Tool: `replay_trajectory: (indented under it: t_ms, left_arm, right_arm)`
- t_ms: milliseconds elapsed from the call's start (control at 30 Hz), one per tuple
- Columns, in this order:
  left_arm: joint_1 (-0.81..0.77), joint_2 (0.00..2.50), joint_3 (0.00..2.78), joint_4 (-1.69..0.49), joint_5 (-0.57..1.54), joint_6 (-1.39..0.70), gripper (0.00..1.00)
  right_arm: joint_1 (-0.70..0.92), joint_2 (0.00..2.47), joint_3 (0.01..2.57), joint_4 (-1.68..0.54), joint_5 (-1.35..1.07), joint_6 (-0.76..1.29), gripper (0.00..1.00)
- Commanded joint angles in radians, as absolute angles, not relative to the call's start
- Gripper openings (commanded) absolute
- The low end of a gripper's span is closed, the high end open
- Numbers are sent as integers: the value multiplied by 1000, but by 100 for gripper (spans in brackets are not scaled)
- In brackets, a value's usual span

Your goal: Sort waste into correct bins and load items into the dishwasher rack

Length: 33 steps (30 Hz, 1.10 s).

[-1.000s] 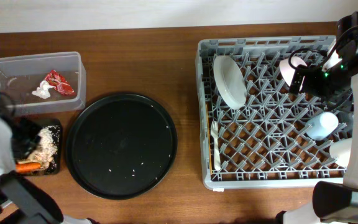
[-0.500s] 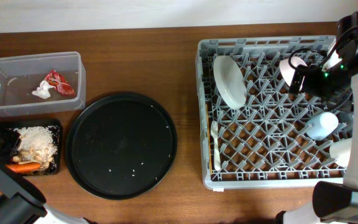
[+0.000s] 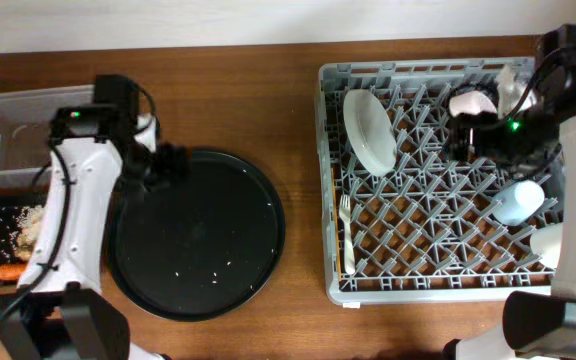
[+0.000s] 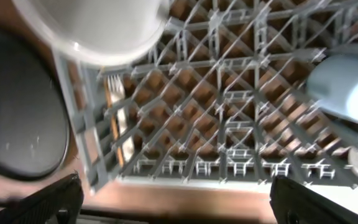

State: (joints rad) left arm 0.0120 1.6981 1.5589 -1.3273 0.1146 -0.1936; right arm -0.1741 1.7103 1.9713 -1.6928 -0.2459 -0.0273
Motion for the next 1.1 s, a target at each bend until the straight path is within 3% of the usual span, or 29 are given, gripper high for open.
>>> replay_trajectory:
  t_ms: [0, 133, 300, 333, 467, 867, 1067]
  left_arm:
    - [11, 1682, 1565, -1534, 74, -155, 93]
    - [11, 1550, 1453, -1495, 45, -155, 93]
    - [11, 1082, 1126, -1156, 39, -156, 93]
    - [11, 994, 1071, -1108, 37, -156, 99]
    - [11, 700, 971, -1037, 37, -155, 99]
    - [11, 670, 971, -1037, 37, -155, 99]
    - [11, 670, 971, -1037, 37, -155, 99]
  right_arm:
    - [-176, 1687, 1897, -1699, -284, -70, 99]
    - [-176, 1539, 1638, -1602, -268, -70, 99]
    - [-176, 1126, 1298, -1290, -248, -71, 99]
    - [-176, 1032, 1236, -1248, -240, -71, 99]
    - [-176, 776, 1148, -1245, -220, -71, 99]
    - [-154, 731, 1141, -1218, -194, -72, 99]
    - [-22, 323, 767, -745, -198, -82, 99]
